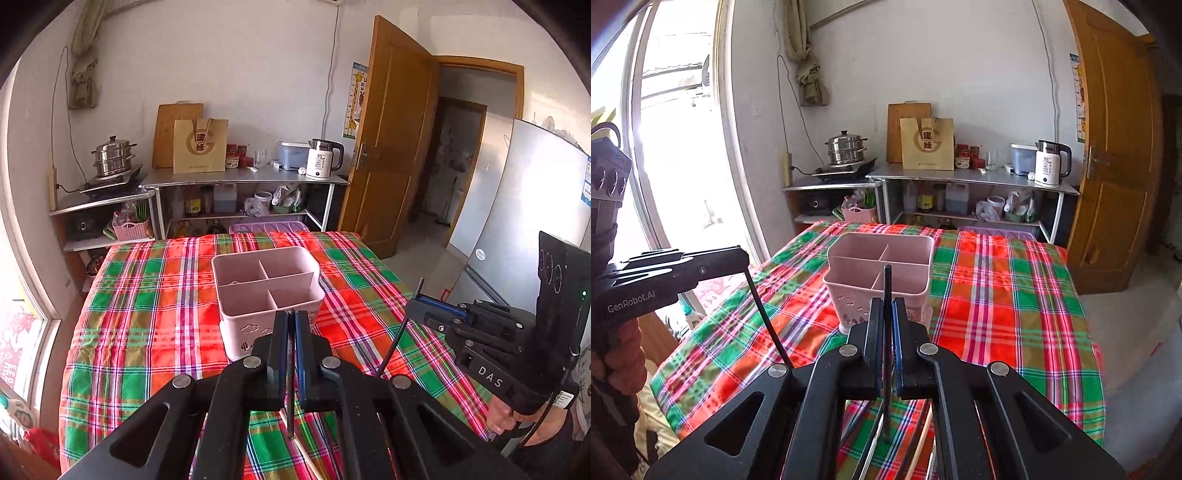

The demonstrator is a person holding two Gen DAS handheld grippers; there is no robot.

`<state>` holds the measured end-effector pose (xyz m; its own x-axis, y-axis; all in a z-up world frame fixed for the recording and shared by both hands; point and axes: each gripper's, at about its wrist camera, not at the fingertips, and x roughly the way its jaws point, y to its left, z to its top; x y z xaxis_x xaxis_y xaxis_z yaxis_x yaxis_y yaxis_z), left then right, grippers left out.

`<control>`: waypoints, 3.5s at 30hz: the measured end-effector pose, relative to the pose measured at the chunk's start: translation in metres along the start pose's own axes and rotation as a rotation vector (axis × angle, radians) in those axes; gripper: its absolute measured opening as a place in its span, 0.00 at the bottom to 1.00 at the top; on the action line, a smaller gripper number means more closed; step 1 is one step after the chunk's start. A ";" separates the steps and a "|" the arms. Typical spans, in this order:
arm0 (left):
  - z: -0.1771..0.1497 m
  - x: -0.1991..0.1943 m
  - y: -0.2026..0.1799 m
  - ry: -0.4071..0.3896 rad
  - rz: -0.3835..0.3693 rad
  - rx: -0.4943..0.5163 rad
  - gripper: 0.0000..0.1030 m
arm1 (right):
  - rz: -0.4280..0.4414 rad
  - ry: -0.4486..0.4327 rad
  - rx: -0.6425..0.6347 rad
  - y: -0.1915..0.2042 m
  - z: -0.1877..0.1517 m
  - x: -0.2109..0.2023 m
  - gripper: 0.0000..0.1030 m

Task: Organize utensils
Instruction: 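Lift the held chopsticks with the right gripper toward the pink basket while the left gripper carries its chopsticks there, then open the right gripper over the basket while the left gripper releases its chopsticks into it, then lower the right gripper onto more chopsticks and close while the left gripper grasps another pair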

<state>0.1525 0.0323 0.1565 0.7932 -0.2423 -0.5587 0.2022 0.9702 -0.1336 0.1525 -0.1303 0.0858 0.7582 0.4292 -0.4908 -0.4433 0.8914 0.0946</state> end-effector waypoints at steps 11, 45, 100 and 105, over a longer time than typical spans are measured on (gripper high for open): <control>0.041 0.008 0.008 -0.002 -0.020 -0.006 0.03 | 0.007 -0.045 -0.013 0.001 0.032 -0.001 0.04; 0.140 0.070 0.072 -0.042 0.008 -0.067 0.03 | 0.090 -0.086 0.063 0.000 0.110 0.080 0.04; -0.061 0.033 0.007 0.015 -0.067 -0.035 0.29 | 0.025 0.034 0.128 -0.046 -0.044 0.003 0.20; -0.079 0.065 -0.001 0.102 -0.080 -0.035 0.29 | 0.017 0.085 0.142 -0.053 -0.057 0.017 0.20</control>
<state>0.1582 0.0158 0.0554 0.7128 -0.3187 -0.6248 0.2409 0.9479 -0.2087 0.1615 -0.1789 0.0232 0.7050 0.4363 -0.5591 -0.3795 0.8981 0.2222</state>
